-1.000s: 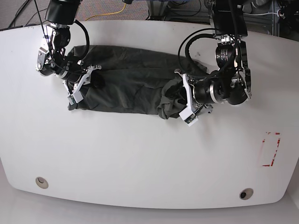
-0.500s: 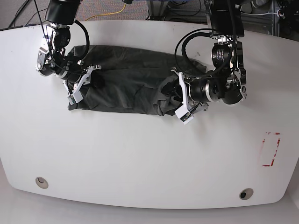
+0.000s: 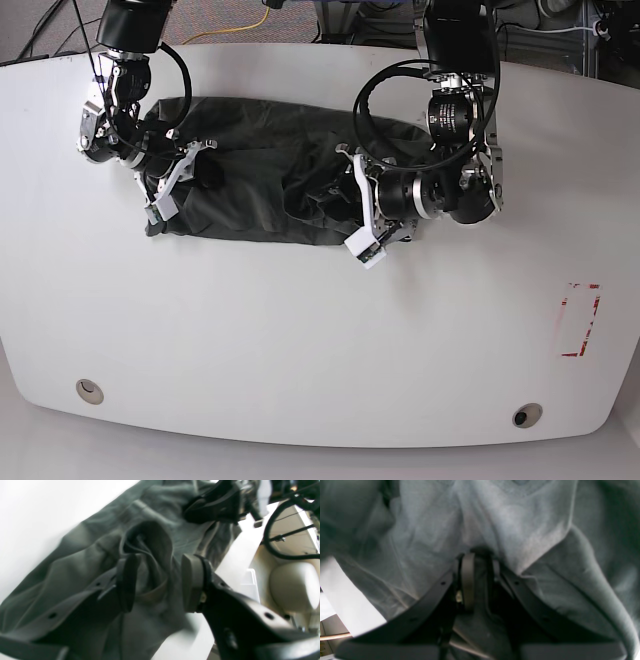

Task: Layout the t-shirt on the table in an organized manner, then fold the t-shirt properly
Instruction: 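Carry the held strip end with the left gripper toward the right gripper, then open both grippers and lift them away from the folded shirt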

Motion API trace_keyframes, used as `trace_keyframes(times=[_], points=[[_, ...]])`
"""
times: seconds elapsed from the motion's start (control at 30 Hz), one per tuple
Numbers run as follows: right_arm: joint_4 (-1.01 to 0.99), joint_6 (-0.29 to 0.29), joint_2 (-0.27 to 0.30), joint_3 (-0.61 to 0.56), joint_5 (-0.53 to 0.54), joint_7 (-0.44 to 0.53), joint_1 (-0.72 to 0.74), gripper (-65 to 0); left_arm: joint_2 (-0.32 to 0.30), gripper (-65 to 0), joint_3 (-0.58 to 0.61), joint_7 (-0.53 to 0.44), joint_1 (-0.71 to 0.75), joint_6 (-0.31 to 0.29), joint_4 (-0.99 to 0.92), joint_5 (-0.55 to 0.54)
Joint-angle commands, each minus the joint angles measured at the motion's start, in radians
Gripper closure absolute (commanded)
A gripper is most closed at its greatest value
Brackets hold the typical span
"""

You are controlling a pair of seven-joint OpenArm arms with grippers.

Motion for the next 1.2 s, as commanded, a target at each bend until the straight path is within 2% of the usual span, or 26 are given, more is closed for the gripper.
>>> trace_keyframes(times=[0.0, 0.07, 0.2, 0.3, 0.47, 0.63, 0.8, 0.97, 1.07, 1.17], points=[[0.003, -0.009, 0.008, -0.003, -0.042, -0.040, 0.004, -8.9, 0.004, -27.9, 0.005, -0.018, -0.038, -0.001, 0.026, -0.045], [0.003, -0.009, 0.010, -0.003, -0.042, -0.040, 0.004, -8.9, -0.005, -27.9, 0.005, -0.018, -0.049, -0.001, 0.026, -0.073], [0.003, -0.009, 0.008, -0.003, -0.042, -0.040, 0.004, -8.9, -0.080, -27.6, -0.024, -0.018, -0.077, -0.001, 0.028, -0.125], [0.003, -0.009, 0.006, -0.003, -0.042, -0.040, 0.004, -8.9, -0.124, -27.5, -0.078, -0.018, -0.091, -0.001, 0.025, -0.119], [0.003, -0.009, 0.005, -0.003, -0.042, -0.040, 0.004, -8.9, -0.204, -27.4, -0.118, -0.018, -0.106, -0.001, 0.021, -0.047], [0.005, -0.009, 0.005, -0.003, -0.042, -0.040, 0.006, -8.9, -0.276, -27.4, -0.118, -0.077, -0.101, -0.001, 0.025, 0.079], [0.010, -0.009, 0.005, -0.003, -0.042, -0.040, 0.013, -8.9, -0.299, -27.4, -0.115, -0.160, -0.060, -0.001, 0.020, 0.179], [0.010, -0.009, 0.005, -0.003, -0.042, -0.040, 0.016, -8.9, -0.313, -27.1, -0.066, -0.191, -0.046, -0.001, 0.015, 0.205], [0.010, -0.009, 0.005, -0.003, -0.042, -0.040, 0.018, -8.9, -0.316, -22.9, -0.029, -0.195, -0.046, -0.001, -0.009, 0.214], [0.010, -0.009, 0.003, -0.003, -0.042, -0.040, 0.019, -8.9, -0.315, -12.5, -0.003, -0.195, -0.051, -0.001, -0.048, 0.229]])
